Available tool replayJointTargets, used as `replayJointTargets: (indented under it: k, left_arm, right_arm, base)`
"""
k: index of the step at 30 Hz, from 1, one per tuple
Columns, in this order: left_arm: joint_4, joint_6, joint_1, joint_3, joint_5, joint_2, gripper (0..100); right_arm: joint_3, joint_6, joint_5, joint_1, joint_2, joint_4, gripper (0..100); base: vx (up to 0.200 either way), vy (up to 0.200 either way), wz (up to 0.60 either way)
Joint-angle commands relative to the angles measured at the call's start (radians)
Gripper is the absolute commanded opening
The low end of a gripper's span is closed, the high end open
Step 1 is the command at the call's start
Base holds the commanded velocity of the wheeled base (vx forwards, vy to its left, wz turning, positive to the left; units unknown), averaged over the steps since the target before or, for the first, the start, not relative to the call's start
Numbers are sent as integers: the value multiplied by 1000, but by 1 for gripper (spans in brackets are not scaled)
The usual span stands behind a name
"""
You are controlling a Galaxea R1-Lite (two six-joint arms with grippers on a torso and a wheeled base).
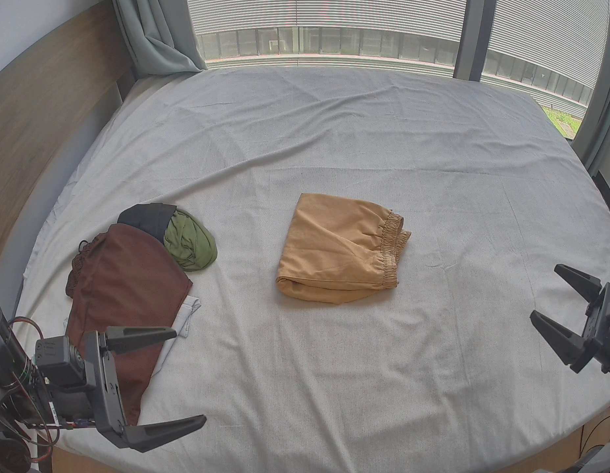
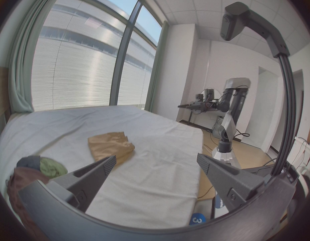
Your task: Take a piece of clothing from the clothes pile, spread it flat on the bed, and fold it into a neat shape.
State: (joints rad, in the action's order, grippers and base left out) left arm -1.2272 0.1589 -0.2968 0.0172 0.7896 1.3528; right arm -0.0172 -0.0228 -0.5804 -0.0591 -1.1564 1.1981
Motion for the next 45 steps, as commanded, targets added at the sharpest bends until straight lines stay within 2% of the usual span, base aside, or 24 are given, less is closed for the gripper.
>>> replayJointTargets:
  k: [1, 3, 7, 8, 12, 15, 16, 17, 19, 21, 22, 25, 28, 31, 32, 37, 40, 41, 42, 43, 45]
  left_arm:
    - [198, 10, 31, -17, -50, -225, 100]
    - [259, 11, 30, -17, -64, -268, 100]
    - [469, 21, 33, -17, -105, -446, 100]
    - [476, 22, 33, -17, -107, -452, 100]
    - [661, 42, 34, -17, -164, -632, 100]
    - [746, 27, 34, -17, -164, -716, 100]
    - [815, 22, 34, -17, -164, -771, 100]
    - [819, 22, 34, -17, -164, -776, 100]
    - [922, 22, 36, -17, -164, -866, 100]
    - [951, 21, 36, -17, -164, -902, 100]
    - [1032, 17, 33, -17, -164, -982, 100]
    - [1163, 11, 34, -14, -165, -1124, 100]
    - [1175, -22, 41, -10, -170, -1201, 100]
    - [1167, -68, 91, -14, -171, -1262, 100]
    - [1163, -71, 91, -14, -173, -1265, 100]
    - [1152, -79, 93, -16, -196, -1264, 100]
    - [1152, -84, 94, -17, -208, -1265, 100]
    - [1152, -85, 94, -17, -210, -1265, 100]
    - [1151, -87, 96, -17, -230, -1265, 100]
    - [1152, -87, 96, -16, -237, -1265, 100]
    - [1152, -88, 102, -16, -300, -1264, 100]
  right_arm:
    - [16, 14, -2, 16, 271, -144, 100]
    - [16, 27, -2, 18, 311, -181, 100]
    - [16, 112, -1, 18, 501, -342, 100]
    - [16, 115, 1, 18, 509, -351, 100]
    - [-24, 152, -4, 16, 747, -634, 100]
    - [-61, 176, -13, 1, 851, -790, 100]
    - [-87, 215, -12, -10, 923, -893, 100]
    - [-90, 219, -12, -11, 929, -902, 100]
    - [-128, 248, -10, -22, 1038, -1046, 100]
    - [-133, 247, -10, -21, 1066, -1075, 100]
    - [-125, 230, -7, -21, 1075, -1074, 100]
    - [-115, 224, -7, -22, 1070, -1049, 100]
    - [-82, 202, 10, -21, 1067, -1045, 100]
    - [-43, 122, 157, -21, 1067, -1046, 100]
    - [-36, 112, 185, -22, 1069, -1045, 100]
    - [17, 60, 229, -22, 1067, -985, 100]
    - [17, 52, 335, -22, 1069, -980, 100]
    - [17, 50, 343, -22, 1069, -980, 100]
    - [17, 38, 384, -22, 1069, -991, 100]
    - [17, 35, 395, -22, 1069, -996, 100]
    - [17, 29, 467, -10, 1069, -1020, 100]
  base:
    - [0, 0, 0]
    - [0, 0, 0]
    - [0, 0, 0]
    - [0, 0, 0]
    - [0, 0, 0]
    - [0, 0, 0]
    - [0, 0, 0]
    - [0, 0, 0]
    - [0, 0, 0]
    - [0, 0, 0]
    - [0, 0, 0]
    - [0, 0, 0]
    - [0, 0, 0]
    - [0, 0, 0]
    - [0, 0, 0]
    - [0, 0, 0]
    - [0, 0, 0]
    - [0, 0, 0]
    - [0, 0, 0]
    - [0, 0, 0]
    - [0, 0, 0]
